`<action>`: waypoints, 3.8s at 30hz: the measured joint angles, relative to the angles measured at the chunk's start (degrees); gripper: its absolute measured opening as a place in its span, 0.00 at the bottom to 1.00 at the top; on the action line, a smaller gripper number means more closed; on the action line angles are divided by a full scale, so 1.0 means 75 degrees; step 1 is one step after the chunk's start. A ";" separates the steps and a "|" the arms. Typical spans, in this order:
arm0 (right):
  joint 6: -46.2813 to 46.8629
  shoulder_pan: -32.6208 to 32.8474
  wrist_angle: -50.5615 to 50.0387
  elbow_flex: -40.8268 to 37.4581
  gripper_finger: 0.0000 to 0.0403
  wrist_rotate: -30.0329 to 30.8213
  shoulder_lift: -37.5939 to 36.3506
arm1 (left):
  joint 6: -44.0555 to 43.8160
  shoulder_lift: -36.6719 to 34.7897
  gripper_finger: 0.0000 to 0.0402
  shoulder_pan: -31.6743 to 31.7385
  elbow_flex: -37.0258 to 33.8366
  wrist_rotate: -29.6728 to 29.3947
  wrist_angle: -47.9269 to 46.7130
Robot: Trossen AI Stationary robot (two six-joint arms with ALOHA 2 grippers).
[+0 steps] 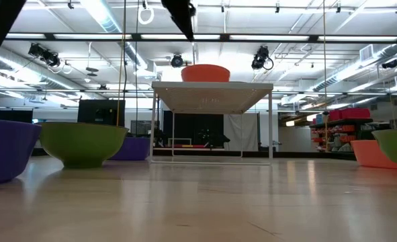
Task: Pick & Place Mini bowls
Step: Stack the right white patterned bowl on top of the other white patterned bowl on the shelf
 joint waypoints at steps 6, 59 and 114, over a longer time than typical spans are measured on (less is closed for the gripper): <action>0.0406 0.0023 -0.0335 0.0000 0.37 0.0000 0.0000 | -0.0642 -0.1165 0.44 -0.0398 -0.1010 0.0768 0.0201; 0.5965 -0.0548 -1.1966 0.1274 0.54 -0.0941 -0.0612 | -0.2779 -0.5141 0.26 -0.4030 -1.2289 -0.0882 1.3456; -0.5514 -0.6868 -1.2330 0.7309 0.00 0.1865 -0.0283 | -0.2362 -0.5138 0.26 -0.4018 -1.2280 -0.1476 1.4048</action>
